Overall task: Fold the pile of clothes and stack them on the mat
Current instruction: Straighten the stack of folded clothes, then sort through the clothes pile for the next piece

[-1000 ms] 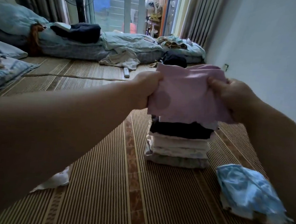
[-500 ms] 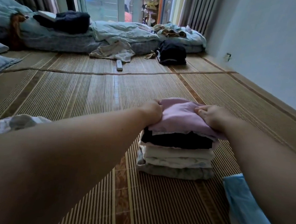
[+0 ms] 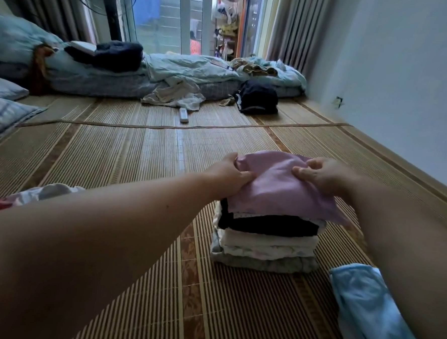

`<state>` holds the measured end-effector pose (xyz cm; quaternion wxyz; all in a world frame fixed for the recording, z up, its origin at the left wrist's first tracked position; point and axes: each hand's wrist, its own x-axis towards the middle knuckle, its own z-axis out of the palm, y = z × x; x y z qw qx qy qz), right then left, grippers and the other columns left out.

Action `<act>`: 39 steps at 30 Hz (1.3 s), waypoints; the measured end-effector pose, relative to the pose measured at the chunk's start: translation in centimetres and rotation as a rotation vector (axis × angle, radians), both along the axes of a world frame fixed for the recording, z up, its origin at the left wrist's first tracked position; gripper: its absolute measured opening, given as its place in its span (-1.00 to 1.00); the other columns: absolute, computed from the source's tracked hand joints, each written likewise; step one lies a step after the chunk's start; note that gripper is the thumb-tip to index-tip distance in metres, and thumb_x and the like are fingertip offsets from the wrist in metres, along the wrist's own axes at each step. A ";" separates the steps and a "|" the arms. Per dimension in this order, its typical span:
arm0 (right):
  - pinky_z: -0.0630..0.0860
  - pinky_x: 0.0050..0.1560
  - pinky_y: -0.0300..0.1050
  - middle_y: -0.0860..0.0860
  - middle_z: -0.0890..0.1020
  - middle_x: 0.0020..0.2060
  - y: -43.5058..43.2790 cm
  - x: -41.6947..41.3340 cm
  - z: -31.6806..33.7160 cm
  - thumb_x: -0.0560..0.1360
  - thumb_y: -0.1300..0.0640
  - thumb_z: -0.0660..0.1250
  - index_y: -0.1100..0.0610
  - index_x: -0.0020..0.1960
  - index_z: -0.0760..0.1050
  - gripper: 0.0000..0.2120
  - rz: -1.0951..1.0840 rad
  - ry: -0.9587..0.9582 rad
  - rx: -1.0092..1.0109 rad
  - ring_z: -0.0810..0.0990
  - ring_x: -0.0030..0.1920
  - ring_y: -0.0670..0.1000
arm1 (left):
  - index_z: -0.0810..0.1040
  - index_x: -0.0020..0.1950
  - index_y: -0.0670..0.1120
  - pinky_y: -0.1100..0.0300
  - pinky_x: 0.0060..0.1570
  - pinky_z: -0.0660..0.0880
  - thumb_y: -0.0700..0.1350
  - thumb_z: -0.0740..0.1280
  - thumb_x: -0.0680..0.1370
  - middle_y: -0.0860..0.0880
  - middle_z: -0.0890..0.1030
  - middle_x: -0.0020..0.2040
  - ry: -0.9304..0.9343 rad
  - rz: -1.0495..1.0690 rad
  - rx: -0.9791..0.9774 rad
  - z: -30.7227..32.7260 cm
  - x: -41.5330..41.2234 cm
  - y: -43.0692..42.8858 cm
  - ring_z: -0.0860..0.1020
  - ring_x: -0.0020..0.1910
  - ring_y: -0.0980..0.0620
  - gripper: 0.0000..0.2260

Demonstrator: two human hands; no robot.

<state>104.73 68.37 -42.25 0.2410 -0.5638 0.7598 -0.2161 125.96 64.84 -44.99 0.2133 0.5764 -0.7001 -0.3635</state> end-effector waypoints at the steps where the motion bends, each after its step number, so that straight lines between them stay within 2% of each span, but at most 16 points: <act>1: 0.38 0.33 0.06 0.11 0.47 0.35 0.0 0.0 0.0 0.48 -0.15 0.34 0.12 0.44 0.33 -0.38 -0.012 -0.014 -0.017 0.46 0.30 0.14 | 0.04 0.56 -0.01 0.11 0.06 0.43 0.12 0.32 0.54 -0.12 0.40 0.41 -0.003 0.014 0.016 0.0 0.0 -0.1 0.49 0.22 -0.13 -0.30; 4: 0.33 0.38 0.15 0.12 0.37 0.43 0.0 -0.1 0.1 0.47 -0.18 0.35 0.08 0.50 0.21 -0.29 -0.042 -0.045 -0.042 0.38 0.38 0.18 | -0.03 0.57 -0.01 0.08 0.03 0.47 0.15 0.29 0.55 -0.18 0.36 0.43 0.001 0.063 0.033 0.2 -0.2 -0.3 0.50 0.21 -0.17 -0.27; 6: 0.32 0.38 0.19 0.14 0.34 0.44 0.0 0.0 0.4 0.45 -0.22 0.35 0.05 0.50 0.20 -0.27 -0.060 -0.031 -0.053 0.36 0.39 0.21 | -0.01 0.57 -0.02 0.06 0.07 0.47 0.16 0.28 0.55 -0.20 0.34 0.44 -0.039 0.069 0.019 0.4 -0.2 -0.3 0.48 0.25 -0.19 -0.28; 9: 0.30 0.39 0.16 0.17 0.32 0.44 0.3 1.1 1.1 0.44 -0.26 0.32 0.02 0.47 0.25 -0.30 -0.071 0.110 -0.132 0.32 0.41 0.23 | 0.06 0.56 0.01 0.04 0.15 0.46 0.12 0.21 0.60 -0.21 0.23 0.49 -0.123 0.062 -0.051 1.2 0.5 0.4 0.39 0.34 -0.25 -0.40; 11: 0.32 0.35 0.16 0.21 0.35 0.40 0.6 3.2 1.8 0.45 -0.26 0.30 0.02 0.43 0.31 -0.36 -0.050 0.237 -0.269 0.32 0.38 0.24 | 0.10 0.55 -0.02 0.03 0.18 0.46 0.14 0.26 0.56 -0.20 0.29 0.47 -0.052 0.080 -0.064 1.9 2.0 1.4 0.44 0.29 -0.21 -0.37; 14: 0.38 0.25 0.11 0.22 0.45 0.28 1.3 8.5 2.3 0.47 -0.18 0.33 0.07 0.34 0.43 -0.47 0.097 0.258 -0.533 0.40 0.29 0.22 | 0.18 0.52 -0.01 0.09 0.15 0.45 0.13 0.32 0.53 -0.15 0.31 0.46 -0.020 0.063 -0.136 2.0 6.1 3.9 0.44 0.30 -0.14 -0.38; 17: 0.37 0.24 0.03 0.19 0.48 0.27 3.1 15.8 1.7 0.47 -0.11 0.37 0.09 0.31 0.48 -0.52 0.336 0.285 -0.628 0.43 0.28 0.17 | 0.29 0.46 0.04 -0.07 0.32 0.37 0.15 0.33 0.51 -0.08 0.33 0.45 -0.135 0.027 -0.177 0.1 12.3 7.3 0.35 0.39 -0.08 -0.45; 20: 0.35 0.30 0.07 0.12 0.39 0.38 5.4 23.3 -0.6 0.48 -0.13 0.34 0.01 0.35 0.43 -0.52 0.561 0.284 -0.495 0.35 0.37 0.13 | 0.35 0.42 0.07 -0.08 0.37 0.30 0.16 0.32 0.51 -0.04 0.36 0.43 -0.316 0.089 -0.180 -3.6 20.0 10.5 0.31 0.41 -0.04 -0.49; 24: 0.36 0.31 0.14 -0.03 0.36 0.39 7.6 32.4 -5.4 0.46 -0.20 0.32 -0.14 0.38 0.34 -0.48 0.824 0.284 -0.203 0.35 0.36 0.08 | 0.32 0.44 0.10 -0.10 0.40 0.24 0.24 0.31 0.47 -0.06 0.26 0.47 -0.516 0.289 -0.042 -8.0 30.5 14.5 0.18 0.45 -0.12 -0.42; 28: 0.36 0.29 0.24 -0.05 0.36 0.41 8.5 39.1 -9.8 0.42 -0.23 0.34 -0.14 0.42 0.27 -0.39 0.906 0.357 0.034 0.36 0.36 0.06 | 0.22 0.48 0.13 -0.15 0.44 0.14 0.31 0.29 0.39 -0.10 0.14 0.53 -0.594 0.374 0.063 -10.8 37.3 16.8 0.05 0.50 -0.16 -0.29; 33: 0.39 0.27 0.14 -0.01 0.39 0.35 8.1 43.3 -13.0 0.40 -0.29 0.34 -0.12 0.42 0.27 -0.34 0.896 0.441 0.089 0.36 0.33 0.09 | 0.20 0.49 0.14 -0.14 0.46 0.09 0.33 0.34 0.35 -0.14 0.04 0.56 -0.653 0.380 0.162 -12.5 41.4 18.4 0.03 0.50 -0.24 -0.24; 36: 0.41 0.15 0.03 0.06 0.45 0.28 7.3 43.9 -14.3 0.44 -0.38 0.17 -0.12 0.37 0.34 -0.41 0.823 0.418 0.055 0.39 0.25 0.12 | 0.31 0.42 0.18 -0.19 0.43 0.11 0.31 0.32 0.36 -0.15 0.09 0.54 -0.589 0.357 0.161 -12.7 42.1 18.9 0.07 0.48 -0.27 -0.35; 38: 0.37 0.03 -0.03 0.05 0.49 0.20 6.9 44.2 -14.7 0.40 -0.44 0.10 -0.16 0.29 0.41 -0.42 0.833 0.467 0.068 0.44 0.18 0.11 | 0.46 0.30 0.21 -0.20 0.43 0.12 0.26 0.31 0.43 -0.12 0.15 0.53 -0.536 0.364 0.146 -12.4 41.9 19.0 0.10 0.48 -0.26 -0.55; 39: 0.39 0.06 -0.02 0.04 0.51 0.18 6.7 44.3 -14.8 0.40 -0.42 0.12 -0.19 0.25 0.44 -0.47 0.832 0.490 0.079 0.45 0.16 0.11 | 0.53 0.22 0.21 -0.19 0.42 0.13 0.22 0.30 0.47 -0.08 0.21 0.52 -0.505 0.372 0.133 -12.2 41.7 18.9 0.12 0.48 -0.23 -0.66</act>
